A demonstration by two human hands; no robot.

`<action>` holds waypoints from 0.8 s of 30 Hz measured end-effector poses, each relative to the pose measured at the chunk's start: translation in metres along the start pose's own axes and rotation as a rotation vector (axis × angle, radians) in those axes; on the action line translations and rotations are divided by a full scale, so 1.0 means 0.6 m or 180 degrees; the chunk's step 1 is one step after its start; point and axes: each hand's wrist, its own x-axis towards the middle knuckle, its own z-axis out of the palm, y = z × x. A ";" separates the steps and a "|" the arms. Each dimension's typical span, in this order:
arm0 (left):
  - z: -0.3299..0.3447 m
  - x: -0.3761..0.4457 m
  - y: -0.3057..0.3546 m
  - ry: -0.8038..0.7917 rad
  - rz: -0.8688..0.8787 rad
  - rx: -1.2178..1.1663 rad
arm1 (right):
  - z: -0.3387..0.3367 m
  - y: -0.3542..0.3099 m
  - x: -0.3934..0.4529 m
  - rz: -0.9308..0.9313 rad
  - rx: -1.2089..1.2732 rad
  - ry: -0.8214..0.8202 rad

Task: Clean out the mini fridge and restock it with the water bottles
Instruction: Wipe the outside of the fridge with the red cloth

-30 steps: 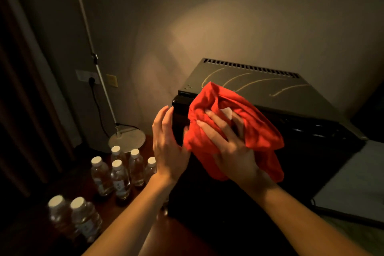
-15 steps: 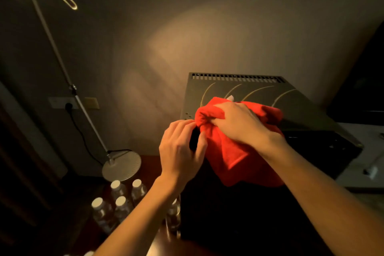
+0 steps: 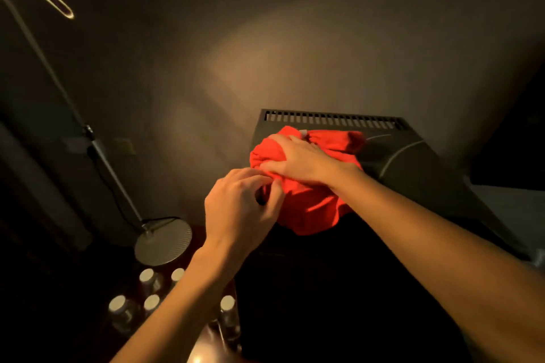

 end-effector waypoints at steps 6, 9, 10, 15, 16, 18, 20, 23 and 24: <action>0.009 0.048 0.024 -0.0153 0.0041 0.0648 | -0.001 0.017 -0.022 -0.0759 0.0101 -0.0057; 0.018 0.068 0.025 -0.0422 0.0067 0.0741 | -0.011 0.027 0.019 -0.0550 0.0085 0.0016; 0.019 0.073 0.025 -0.0526 0.0110 0.0733 | -0.015 0.032 0.033 -0.0413 0.0138 0.0105; 0.023 0.082 0.018 -0.0859 0.0326 0.0331 | -0.018 0.039 0.074 0.0222 -0.0040 0.0226; 0.022 0.083 0.018 -0.0879 0.0337 0.0268 | -0.017 0.036 0.070 0.0264 -0.0114 0.0156; 0.022 0.082 0.016 -0.0855 0.0376 0.0177 | -0.016 0.037 0.051 0.0186 -0.0126 0.0092; 0.023 0.080 0.019 -0.0797 0.0426 0.0146 | -0.023 0.050 0.028 0.0035 -0.0115 0.0051; 0.025 0.080 0.027 -0.0806 0.0456 0.0185 | -0.037 0.072 0.025 0.0063 0.0064 0.0082; 0.025 0.081 0.027 -0.0807 0.0463 0.0228 | -0.040 0.074 0.032 0.0160 0.0095 0.0144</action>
